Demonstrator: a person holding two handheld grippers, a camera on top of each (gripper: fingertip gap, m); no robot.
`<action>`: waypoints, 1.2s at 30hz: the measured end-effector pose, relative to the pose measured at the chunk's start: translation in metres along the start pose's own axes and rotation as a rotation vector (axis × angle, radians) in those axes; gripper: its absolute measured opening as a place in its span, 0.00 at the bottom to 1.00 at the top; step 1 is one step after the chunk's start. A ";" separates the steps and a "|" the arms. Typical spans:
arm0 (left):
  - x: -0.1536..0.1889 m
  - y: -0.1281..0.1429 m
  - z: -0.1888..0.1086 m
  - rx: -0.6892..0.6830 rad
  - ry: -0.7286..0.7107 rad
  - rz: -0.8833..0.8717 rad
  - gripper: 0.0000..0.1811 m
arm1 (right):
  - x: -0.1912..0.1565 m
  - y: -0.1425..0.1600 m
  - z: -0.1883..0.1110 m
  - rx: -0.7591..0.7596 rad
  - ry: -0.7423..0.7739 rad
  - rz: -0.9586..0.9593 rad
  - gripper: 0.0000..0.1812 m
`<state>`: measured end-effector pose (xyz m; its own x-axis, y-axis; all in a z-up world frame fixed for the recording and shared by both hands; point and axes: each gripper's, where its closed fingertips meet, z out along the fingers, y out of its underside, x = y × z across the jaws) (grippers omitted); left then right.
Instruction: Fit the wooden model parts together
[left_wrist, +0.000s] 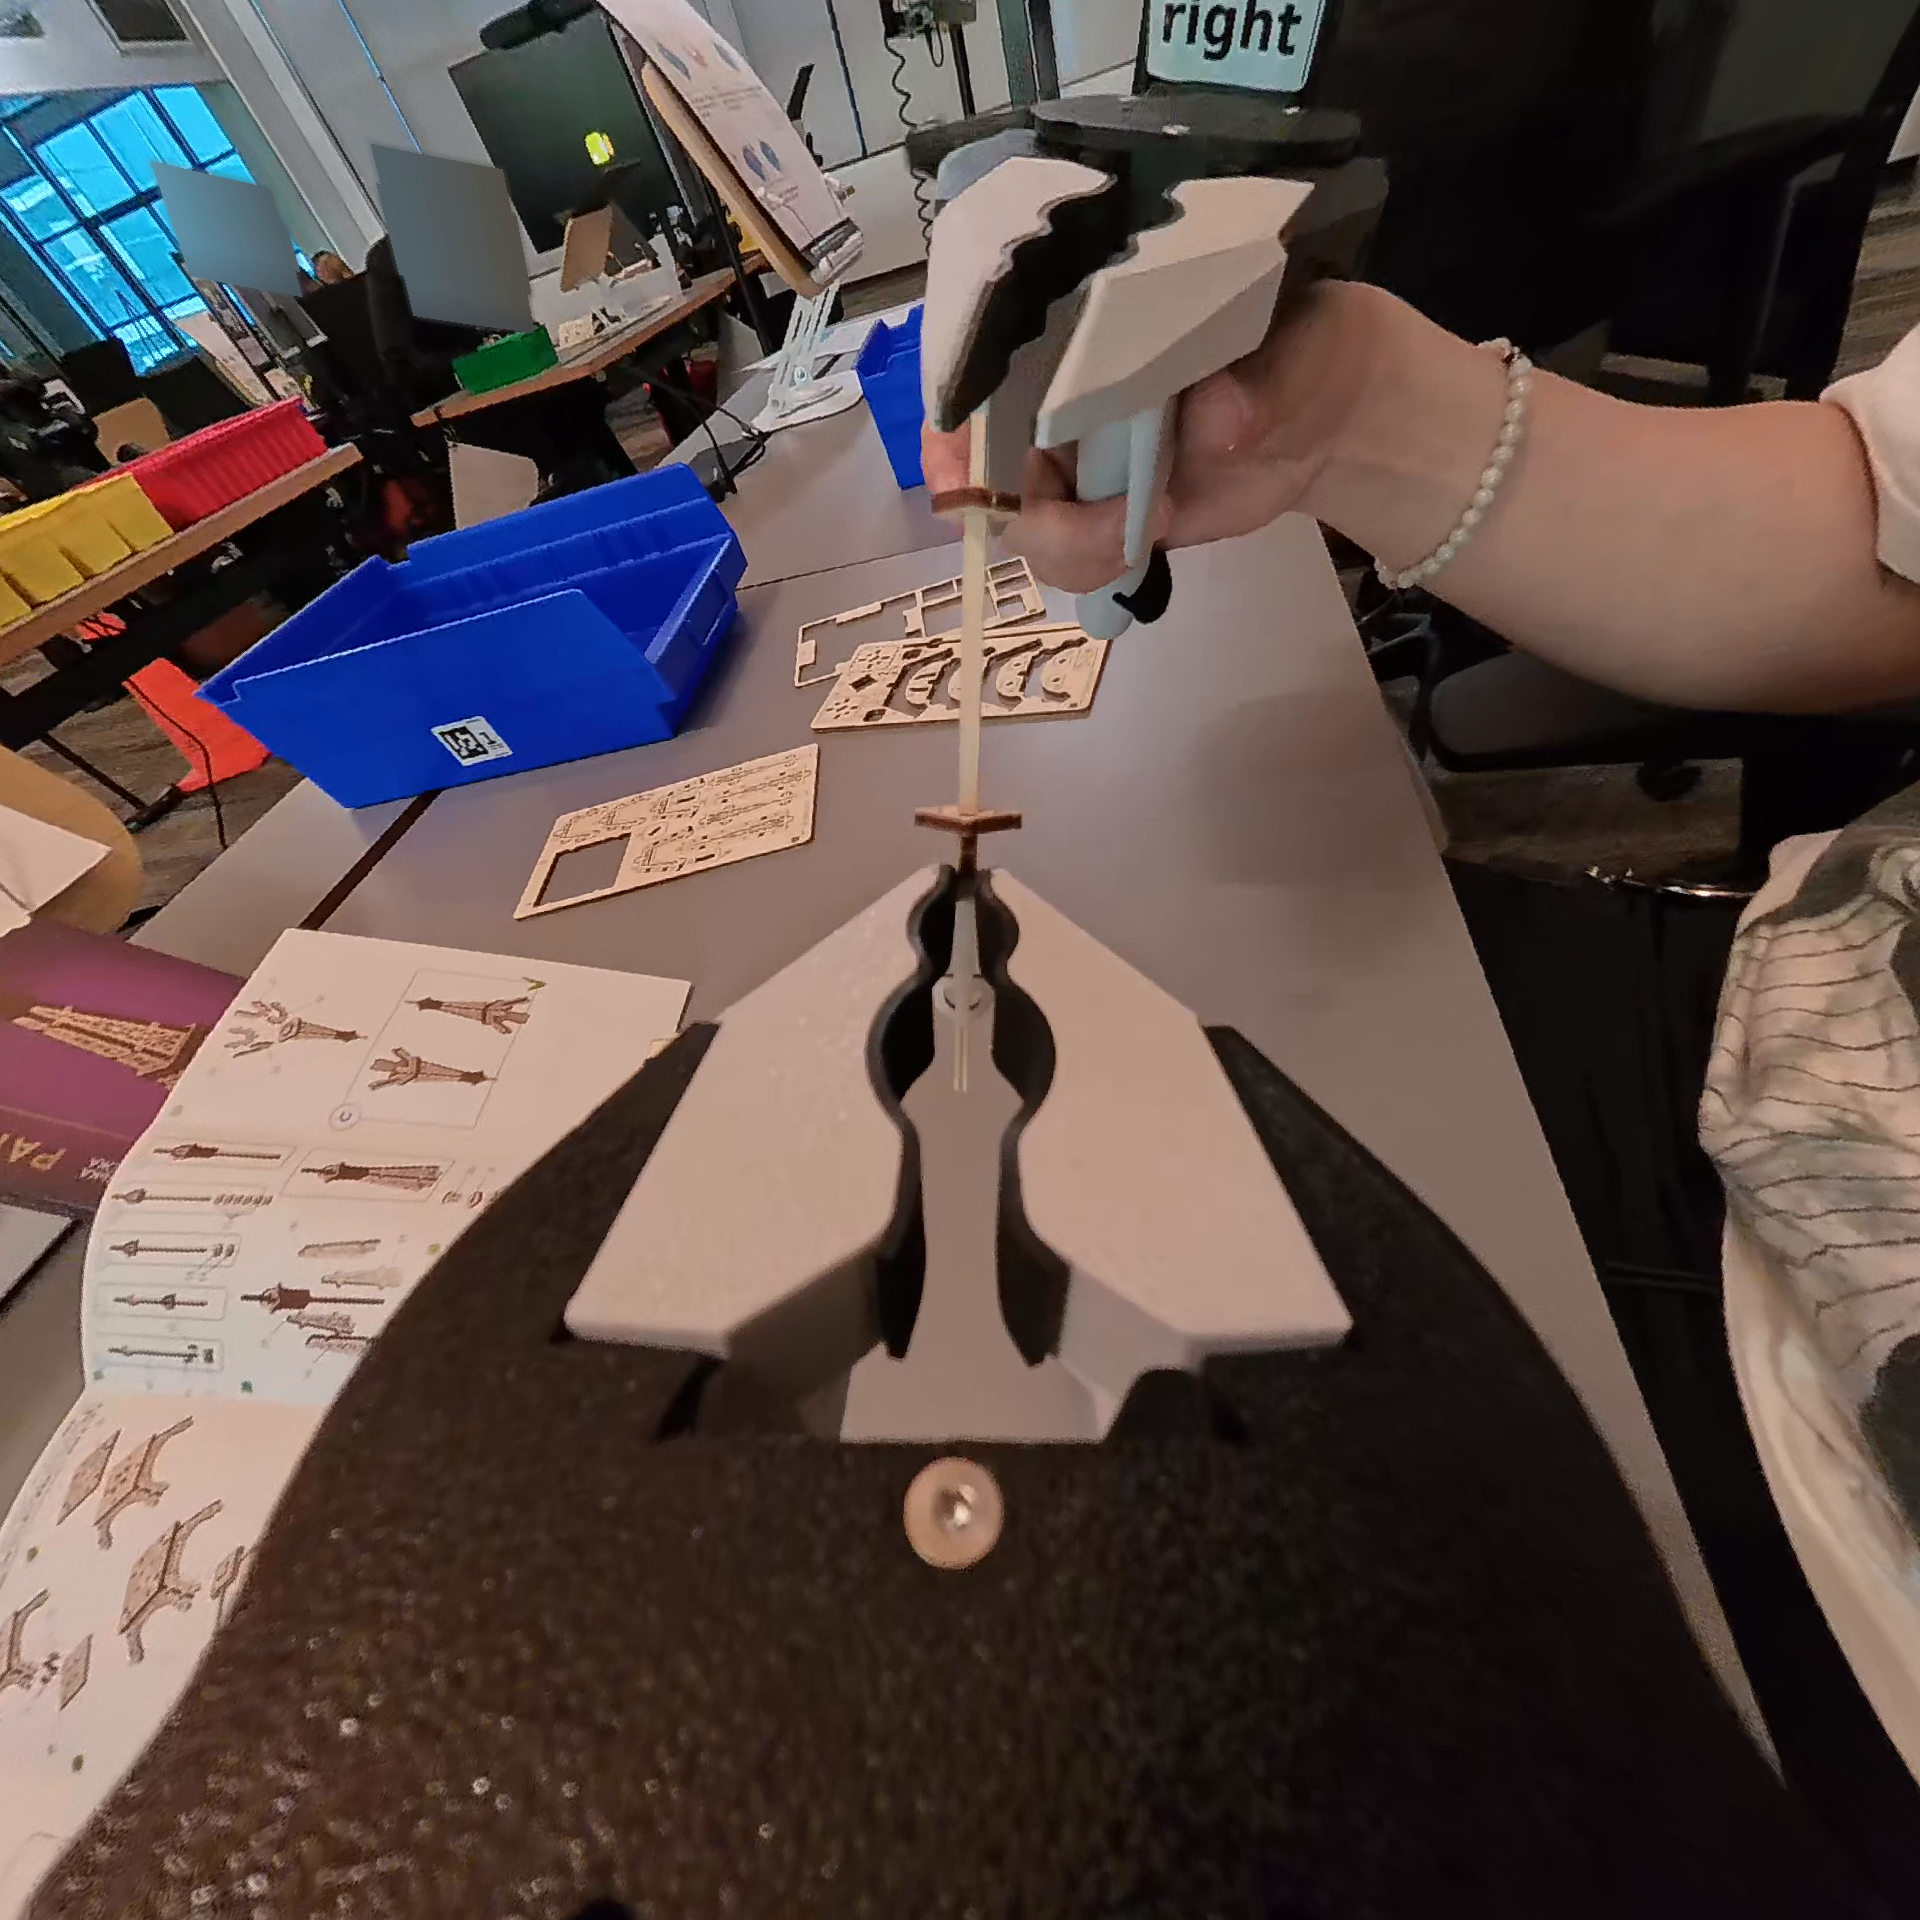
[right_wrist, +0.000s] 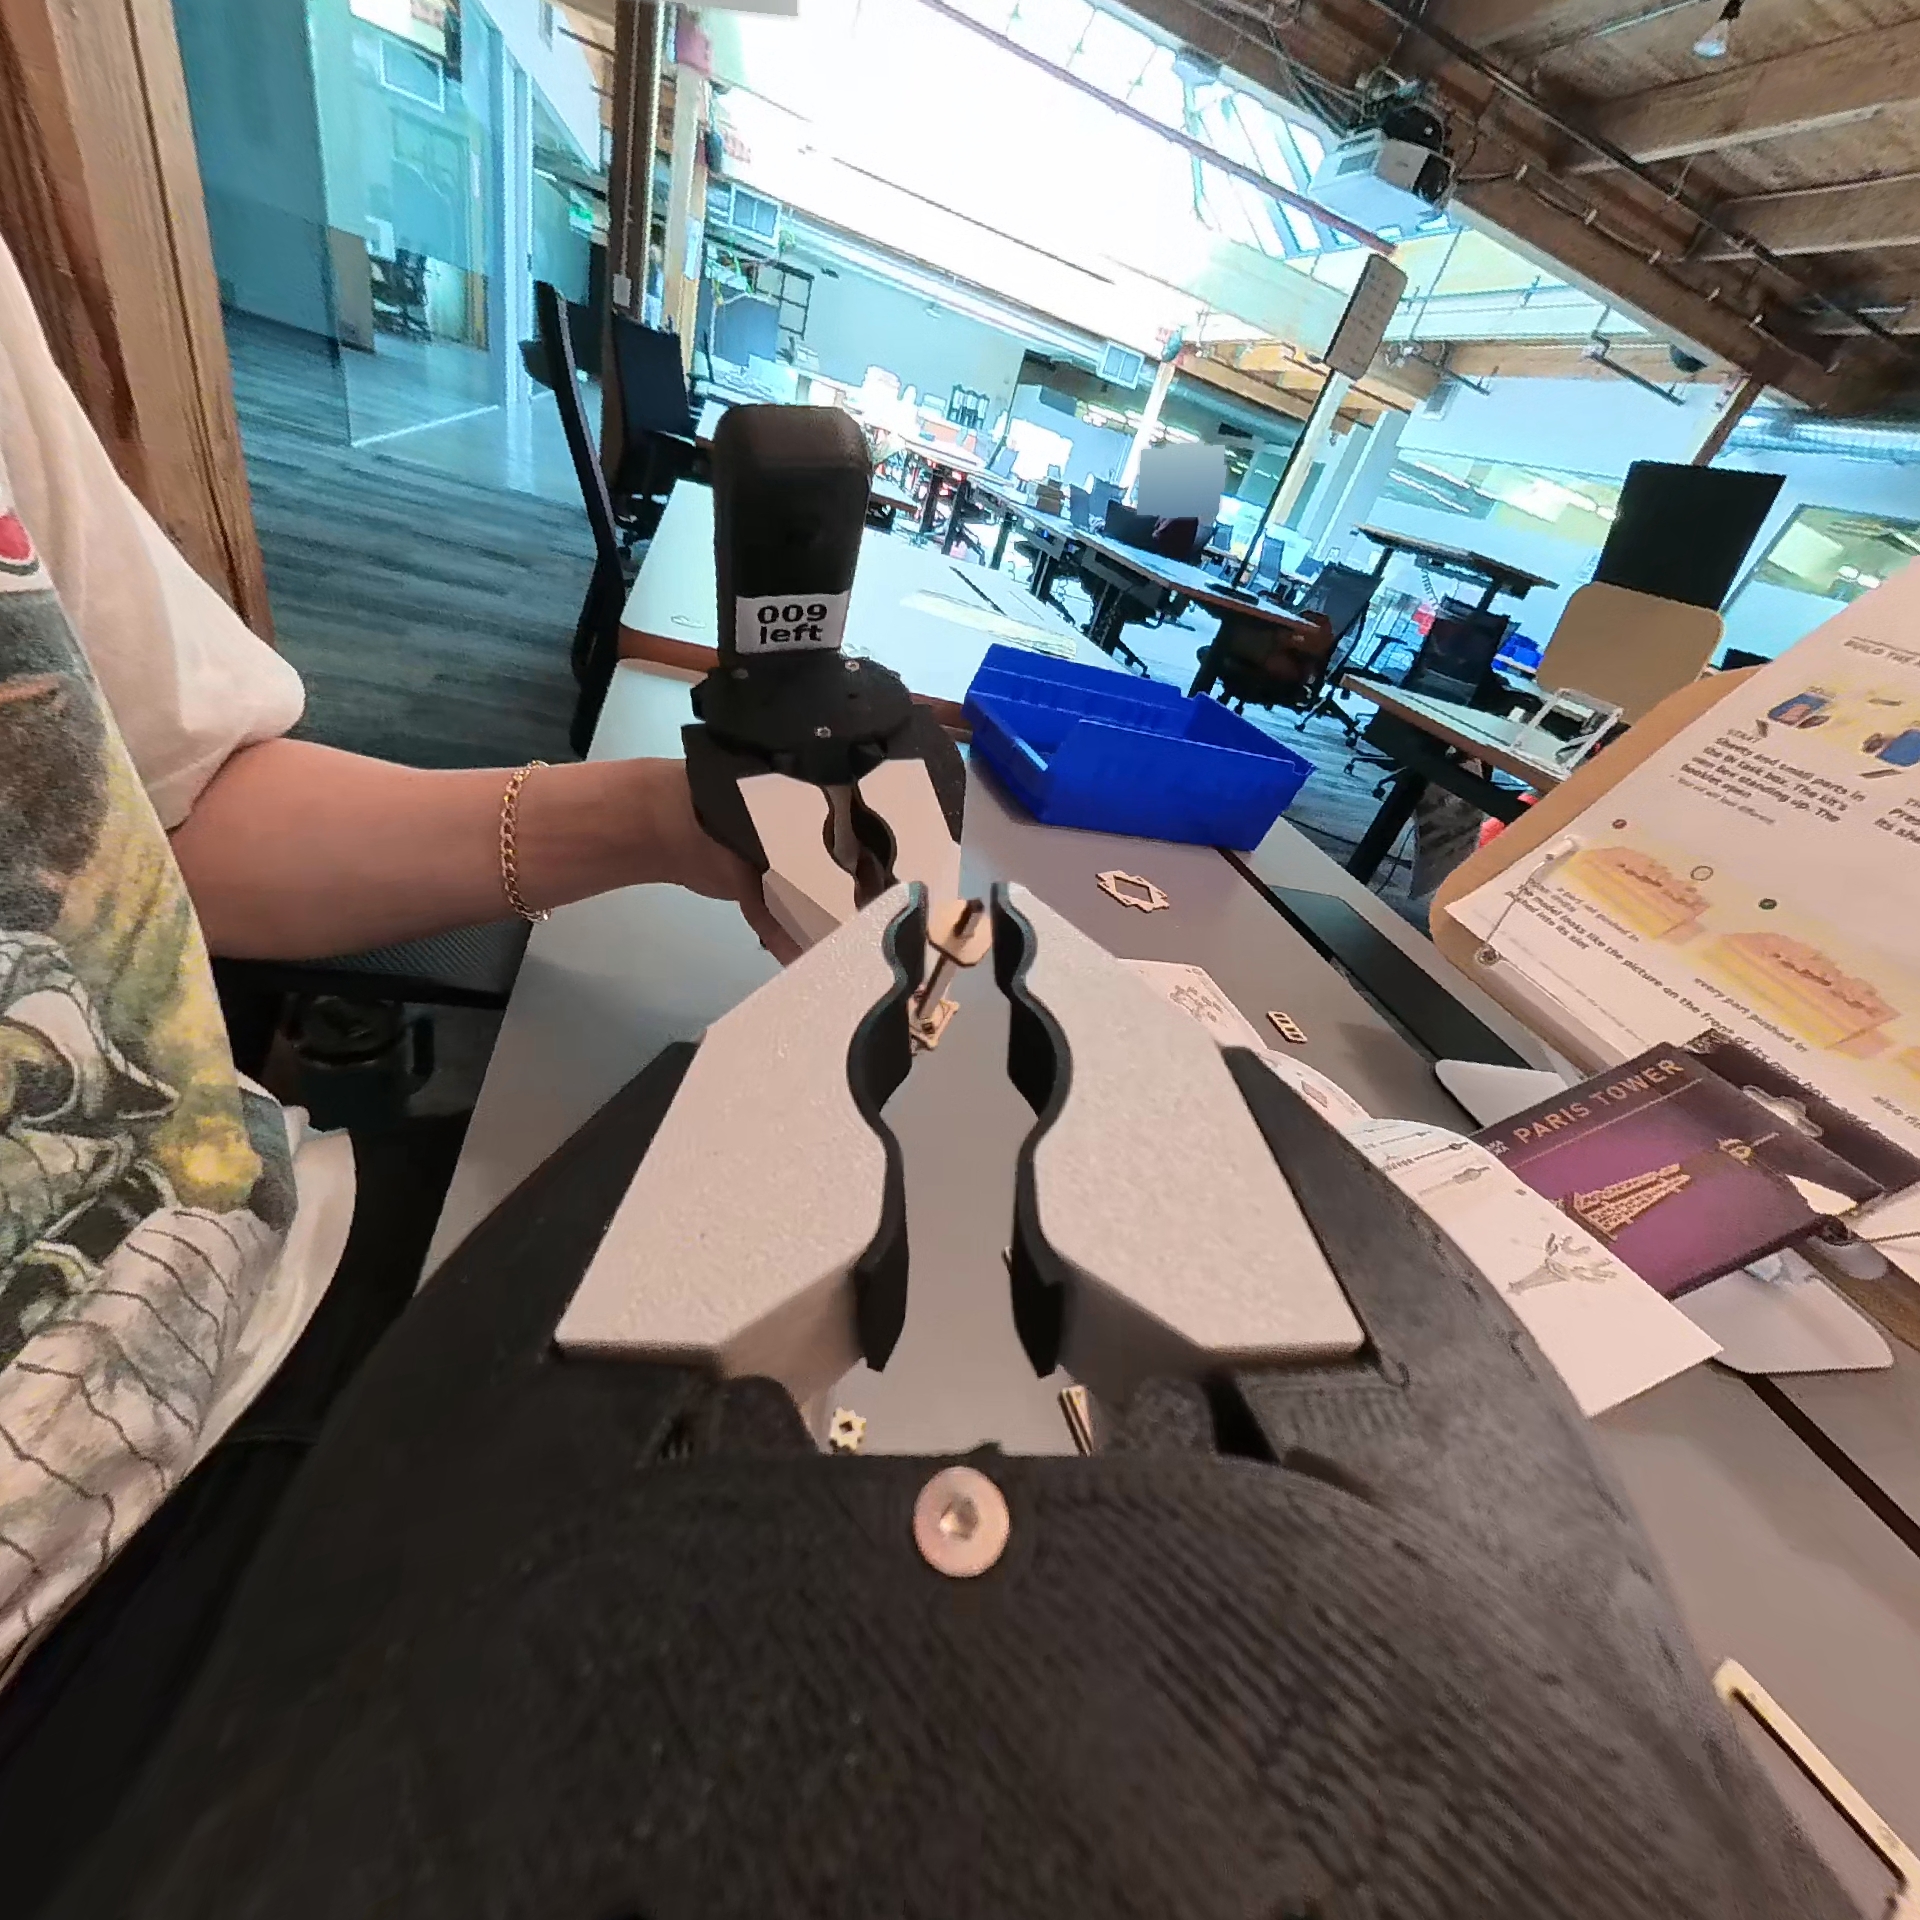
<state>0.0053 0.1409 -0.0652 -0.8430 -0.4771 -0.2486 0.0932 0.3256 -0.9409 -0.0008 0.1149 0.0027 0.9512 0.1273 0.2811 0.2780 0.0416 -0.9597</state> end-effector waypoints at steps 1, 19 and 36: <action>0.000 0.000 0.000 0.001 -0.001 0.004 0.00 | -0.001 0.001 0.001 -0.004 -0.001 -0.005 0.05; -0.001 -0.004 -0.001 0.027 -0.019 0.039 0.00 | 0.000 0.003 0.006 0.056 -0.041 0.102 0.00; -0.021 -0.008 -0.020 0.053 -0.111 -0.012 0.20 | 0.010 0.000 0.005 0.077 0.023 0.113 0.00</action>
<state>0.0119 0.1645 -0.0481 -0.7804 -0.5693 -0.2586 0.1139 0.2773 -0.9540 0.0084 0.1208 0.0053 0.9788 0.1133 0.1706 0.1590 0.1046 -0.9817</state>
